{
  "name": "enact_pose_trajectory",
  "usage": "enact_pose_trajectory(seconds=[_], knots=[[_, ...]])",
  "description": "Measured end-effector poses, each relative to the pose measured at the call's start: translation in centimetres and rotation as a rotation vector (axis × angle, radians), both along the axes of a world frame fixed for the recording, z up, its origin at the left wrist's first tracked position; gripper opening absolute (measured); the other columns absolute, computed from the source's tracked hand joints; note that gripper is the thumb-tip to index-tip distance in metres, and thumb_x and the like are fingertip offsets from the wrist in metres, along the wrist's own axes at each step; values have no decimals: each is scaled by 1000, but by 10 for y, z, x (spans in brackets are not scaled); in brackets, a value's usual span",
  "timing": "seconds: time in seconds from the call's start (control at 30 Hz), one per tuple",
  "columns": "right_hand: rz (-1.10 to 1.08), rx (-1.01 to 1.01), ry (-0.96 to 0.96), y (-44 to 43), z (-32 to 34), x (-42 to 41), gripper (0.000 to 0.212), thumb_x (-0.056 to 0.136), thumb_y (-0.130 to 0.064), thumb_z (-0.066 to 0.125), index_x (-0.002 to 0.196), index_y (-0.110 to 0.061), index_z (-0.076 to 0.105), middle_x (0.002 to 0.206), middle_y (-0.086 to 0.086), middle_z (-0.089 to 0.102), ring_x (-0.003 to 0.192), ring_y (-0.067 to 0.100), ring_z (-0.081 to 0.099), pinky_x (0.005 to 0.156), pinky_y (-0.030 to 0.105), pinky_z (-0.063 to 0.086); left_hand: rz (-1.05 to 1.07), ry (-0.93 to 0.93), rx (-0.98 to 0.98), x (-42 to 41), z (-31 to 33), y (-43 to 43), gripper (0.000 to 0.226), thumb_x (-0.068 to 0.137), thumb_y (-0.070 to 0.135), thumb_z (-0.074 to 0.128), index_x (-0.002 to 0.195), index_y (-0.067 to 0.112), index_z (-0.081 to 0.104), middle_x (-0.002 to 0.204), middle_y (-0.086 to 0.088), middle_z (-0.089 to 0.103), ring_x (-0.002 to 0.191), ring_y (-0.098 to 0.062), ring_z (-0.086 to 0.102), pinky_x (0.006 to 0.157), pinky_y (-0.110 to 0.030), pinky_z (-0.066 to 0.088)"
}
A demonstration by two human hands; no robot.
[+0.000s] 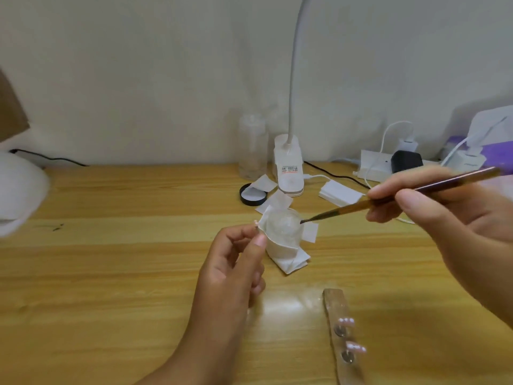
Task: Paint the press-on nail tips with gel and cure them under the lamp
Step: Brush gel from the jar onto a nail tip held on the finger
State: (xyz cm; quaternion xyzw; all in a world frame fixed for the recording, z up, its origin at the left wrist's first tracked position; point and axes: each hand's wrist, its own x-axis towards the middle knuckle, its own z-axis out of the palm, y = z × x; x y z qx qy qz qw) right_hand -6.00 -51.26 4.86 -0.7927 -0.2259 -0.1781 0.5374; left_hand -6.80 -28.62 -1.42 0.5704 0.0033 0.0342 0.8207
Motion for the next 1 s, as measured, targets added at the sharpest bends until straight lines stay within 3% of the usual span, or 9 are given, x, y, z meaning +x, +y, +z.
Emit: enact_pose_trajectory(seconds=[0.07, 0.13, 0.23, 0.4, 0.47, 0.6, 0.73, 0.9, 1.0], knots=[[-12, -122, -1, 14, 7, 7, 21, 93, -49, 53, 101, -38, 68, 95, -9, 71, 93, 14, 69, 78, 24, 55, 9, -20, 4, 0, -1, 0, 12, 71, 36, 76, 80, 35, 68, 86, 16, 68, 53, 0, 44, 46, -15, 39], [-38, -252, 12, 31, 12, 16, 18, 94, -42, 51, 97, -36, 67, 91, -15, 69, 88, 11, 67, 74, 26, 54, 21, -13, -1, 0, -1, 0, 16, 68, 38, 79, 80, 34, 69, 86, 15, 69, 55, 0, 48, 48, -15, 43], [-58, -383, 25, 52, 16, 28, 17, 97, -35, 49, 93, -31, 64, 79, -17, 65, 80, -3, 61, 67, 11, 45, 40, -15, -20, 0, -1, -1, 20, 66, 41, 84, 80, 34, 72, 77, 10, 68, 61, 0, 57, 55, -14, 48], [-31, -630, 121, 68, 13, 40, 27, 89, -41, 42, 91, -24, 64, 81, -8, 66, 79, 8, 58, 71, 35, 48, 29, 18, -41, 1, 0, -2, 18, 63, 41, 70, 79, 35, 73, 78, 1, 74, 68, 0, 65, 60, -14, 51], [-21, -610, 135, 66, 13, 41, 27, 89, -41, 43, 90, -24, 64, 80, -8, 67, 77, 8, 60, 70, 35, 48, 31, 22, -46, 2, 1, -3, 15, 65, 39, 69, 78, 35, 73, 75, 3, 72, 65, 0, 62, 58, -14, 51], [-44, -404, 69, 46, 13, 32, 17, 94, -38, 49, 91, -33, 65, 91, -20, 67, 87, 3, 63, 73, 17, 49, 61, 46, -75, 3, 0, -3, 20, 59, 43, 69, 77, 36, 74, 69, 7, 66, 58, -1, 57, 53, -14, 49], [-43, -227, 59, 19, 9, 12, 22, 87, -45, 49, 95, -37, 68, 95, -10, 70, 93, 12, 67, 79, 28, 55, 62, 57, -78, 5, -1, -2, 25, 54, 47, 69, 76, 36, 74, 67, 9, 65, 56, -1, 56, 52, -14, 48], [-47, -91, 59, -3, 5, -2, 21, 83, -42, 52, 92, -36, 70, 93, -6, 72, 88, 12, 69, 79, 19, 54, 61, 75, -44, 4, -2, -1, 28, 55, 48, 68, 79, 36, 73, 68, 10, 65, 58, -2, 57, 53, -18, 50], [-64, 20, 41, -8, -2, -3, 18, 87, -31, 56, 92, -32, 73, 89, -3, 72, 84, 11, 69, 78, 14, 52, 54, 86, -63, 5, -1, -2, 25, 54, 44, 70, 76, 33, 75, 66, 7, 64, 55, -1, 57, 51, -15, 49]])
